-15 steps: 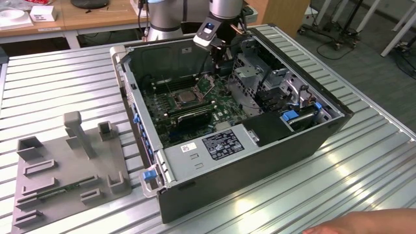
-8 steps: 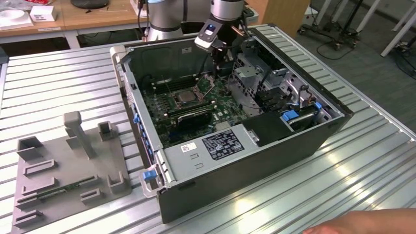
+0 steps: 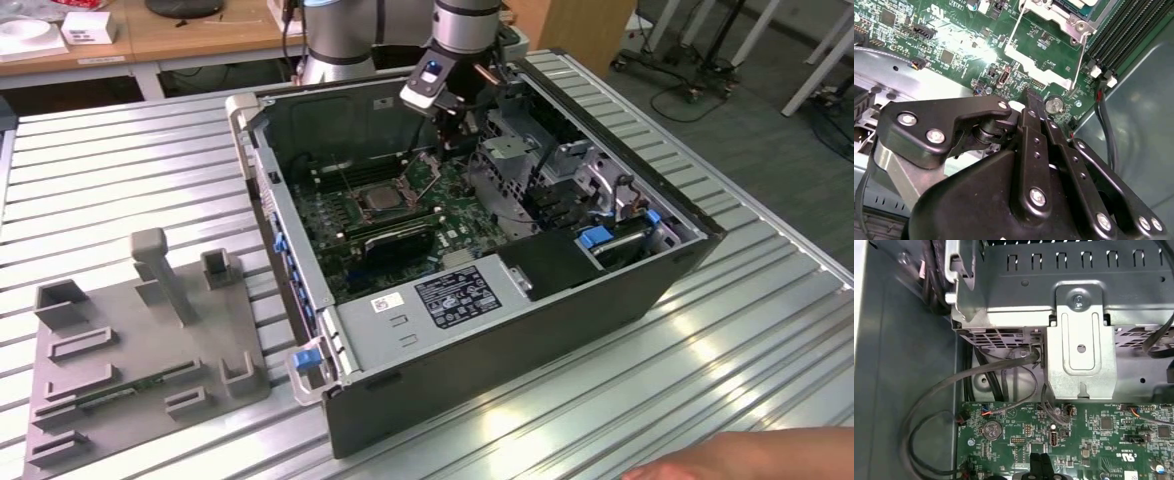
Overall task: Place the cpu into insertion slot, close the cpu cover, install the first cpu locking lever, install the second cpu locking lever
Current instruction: 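Close the cpu cover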
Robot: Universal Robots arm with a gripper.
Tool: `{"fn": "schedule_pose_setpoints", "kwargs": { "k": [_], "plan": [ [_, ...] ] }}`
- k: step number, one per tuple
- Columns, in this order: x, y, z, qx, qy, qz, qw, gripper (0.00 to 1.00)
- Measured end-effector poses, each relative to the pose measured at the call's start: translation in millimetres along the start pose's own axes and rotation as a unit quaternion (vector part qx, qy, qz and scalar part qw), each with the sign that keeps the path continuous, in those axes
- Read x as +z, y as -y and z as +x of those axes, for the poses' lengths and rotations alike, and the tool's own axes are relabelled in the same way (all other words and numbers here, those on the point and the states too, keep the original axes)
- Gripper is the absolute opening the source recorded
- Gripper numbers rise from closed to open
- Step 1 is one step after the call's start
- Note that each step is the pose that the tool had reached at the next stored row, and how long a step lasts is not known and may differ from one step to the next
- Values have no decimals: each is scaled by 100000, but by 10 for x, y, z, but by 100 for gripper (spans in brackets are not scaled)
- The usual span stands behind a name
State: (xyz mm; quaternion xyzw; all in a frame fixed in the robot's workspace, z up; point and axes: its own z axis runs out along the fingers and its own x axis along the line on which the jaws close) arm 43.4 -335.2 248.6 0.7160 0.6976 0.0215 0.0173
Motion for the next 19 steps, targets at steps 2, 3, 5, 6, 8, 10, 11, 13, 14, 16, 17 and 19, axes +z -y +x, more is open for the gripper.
{"fn": "schedule_pose_setpoints", "kwargs": {
  "k": [2, 3, 5, 6, 8, 10, 11, 13, 14, 16, 17, 19],
  "plan": [
    [33, 2, 0, 10, -4, -1, 100000, 11],
    [42, 2, 0, 11, -8, -2, 100000, 11],
    [50, 3, -1, 10, -2, 0, 100000, 11],
    [53, 3, -1, 11, 6, 2, 100000, 11],
    [57, 4, -1, 13, 6, 1, 100000, 11],
    [60, 9, -1, 14, 1, -2, 100000, 11],
    [61, 18, -1, 24, 0, -4, 100000, 11],
    [60, 49, -2, 27, 0, -1, 100000, 11],
    [60, 68, -2, 31, 1, -3, 100000, 11],
    [59, 109, -3, 25, 0, -6, 100000, 11],
    [58, 135, -4, 29, 0, -2, 100000, 11],
    [54, 199, -6, 36, -15, -11, 100000, 11]
  ]
}}
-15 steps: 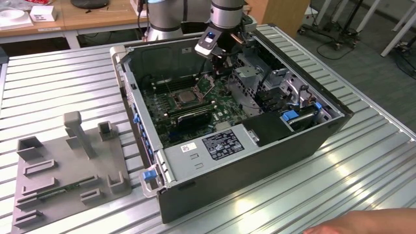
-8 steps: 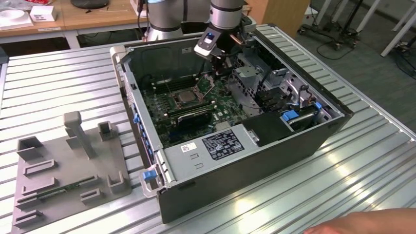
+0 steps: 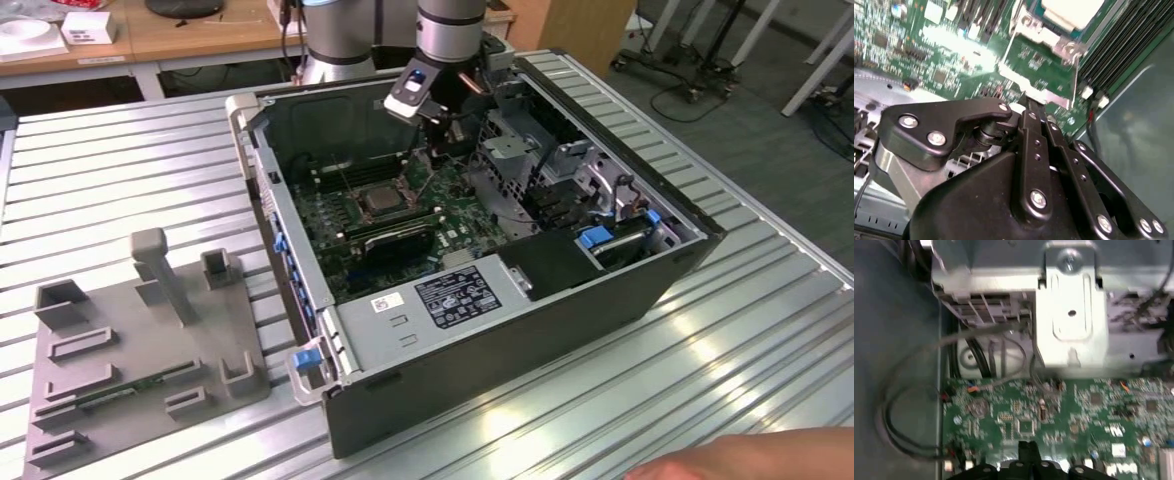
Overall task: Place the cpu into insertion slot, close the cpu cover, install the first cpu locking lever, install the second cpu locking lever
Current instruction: 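Close the cpu cover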
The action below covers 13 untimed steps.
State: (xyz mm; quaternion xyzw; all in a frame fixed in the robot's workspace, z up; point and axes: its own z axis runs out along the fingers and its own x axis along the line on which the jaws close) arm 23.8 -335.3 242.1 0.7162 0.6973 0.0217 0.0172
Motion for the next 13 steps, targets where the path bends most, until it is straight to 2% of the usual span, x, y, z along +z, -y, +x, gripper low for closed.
{"fn": "schedule_pose_setpoints", "kwargs": {
  "k": [8, 13],
  "plan": [
    [-14, 249, -6, 118, -182, 5, 100000, 11],
    [-21, 401, -10, 286, -570, 12, 99998, 11]
  ]
}}
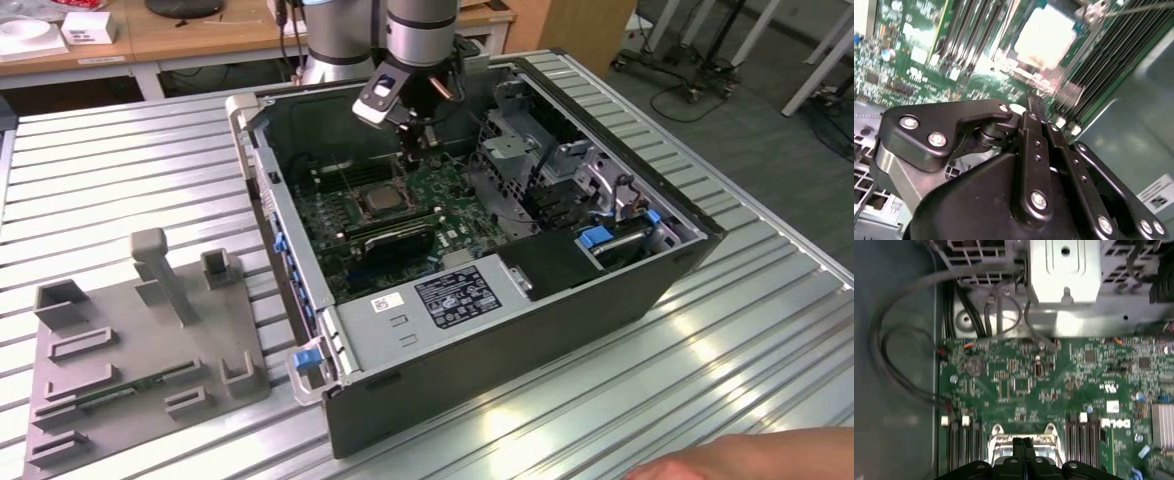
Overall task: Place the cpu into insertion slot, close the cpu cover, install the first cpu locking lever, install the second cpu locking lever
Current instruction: 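Close the cpu cover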
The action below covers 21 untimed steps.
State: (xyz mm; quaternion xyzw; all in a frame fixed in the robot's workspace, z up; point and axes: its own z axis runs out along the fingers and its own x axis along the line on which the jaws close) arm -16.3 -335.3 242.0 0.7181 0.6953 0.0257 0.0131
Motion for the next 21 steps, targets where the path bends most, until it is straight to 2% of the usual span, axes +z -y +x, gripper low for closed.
{"fn": "schedule_pose_setpoints", "kwargs": {
  "k": [2, 9, 10, 11, 12, 13, 19, 21],
  "plan": [
    [-2, 33, -1, 66, -105, 1, 100000, 11],
    [-2, 34, -1, 84, -110, 57, 100000, 11],
    [1, 34, -1, 81, -115, 196, 100000, 11],
    [5, 34, -1, 88, -97, 488, 99999, 11],
    [10, 34, -1, 96, -66, 986, 99995, 11],
    [13, 34, -1, 99, -51, 1315, 99991, 11],
    [14, 37, -1, 100, -52, 1422, 99990, 11],
    [23, 64, -2, 101, -69, 1406, 99990, 11]
  ]
}}
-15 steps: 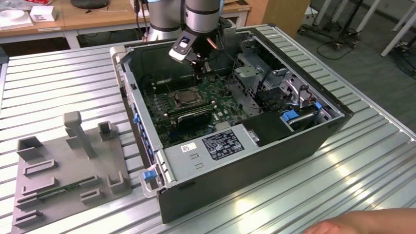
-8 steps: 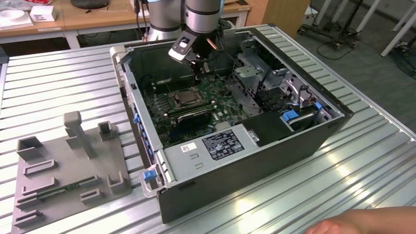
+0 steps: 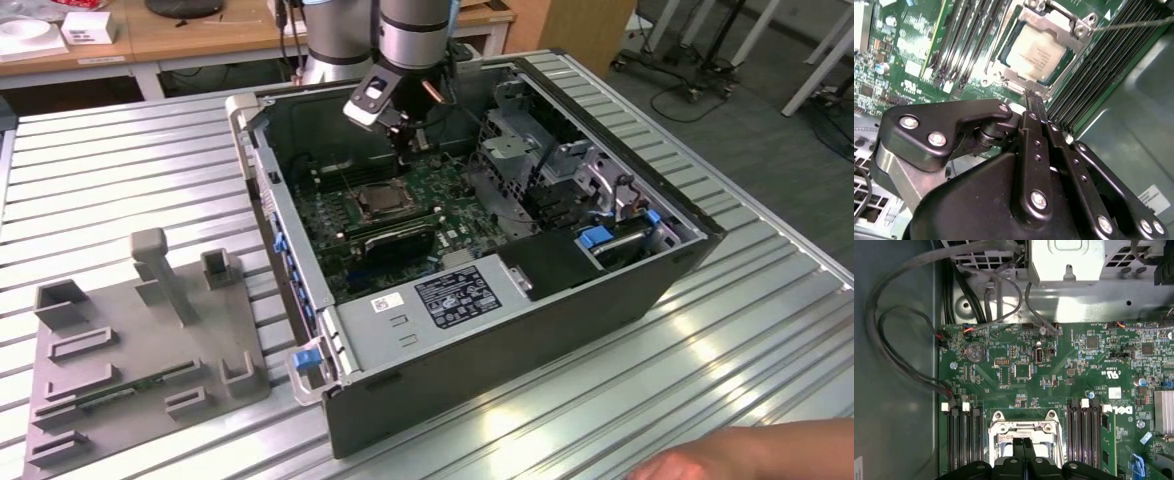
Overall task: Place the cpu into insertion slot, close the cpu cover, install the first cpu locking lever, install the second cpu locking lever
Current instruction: 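Close the cpu cover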
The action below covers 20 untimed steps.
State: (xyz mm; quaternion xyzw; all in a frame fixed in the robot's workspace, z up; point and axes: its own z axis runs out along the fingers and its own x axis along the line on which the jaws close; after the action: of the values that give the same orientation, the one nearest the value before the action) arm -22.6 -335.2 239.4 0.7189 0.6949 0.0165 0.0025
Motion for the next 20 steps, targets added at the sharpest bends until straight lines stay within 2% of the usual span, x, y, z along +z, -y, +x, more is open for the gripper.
{"fn": "schedule_pose_setpoints", "kwargs": {
  "k": [9, 18, 20],
  "plan": [
    [78, 239, -11, -1, 20, -69, 100000, 11],
    [82, 253, -11, -116, 10, -68, 100000, 11],
    [83, 254, -11, -1354, -24, -42, 99991, 11]
  ]
}}
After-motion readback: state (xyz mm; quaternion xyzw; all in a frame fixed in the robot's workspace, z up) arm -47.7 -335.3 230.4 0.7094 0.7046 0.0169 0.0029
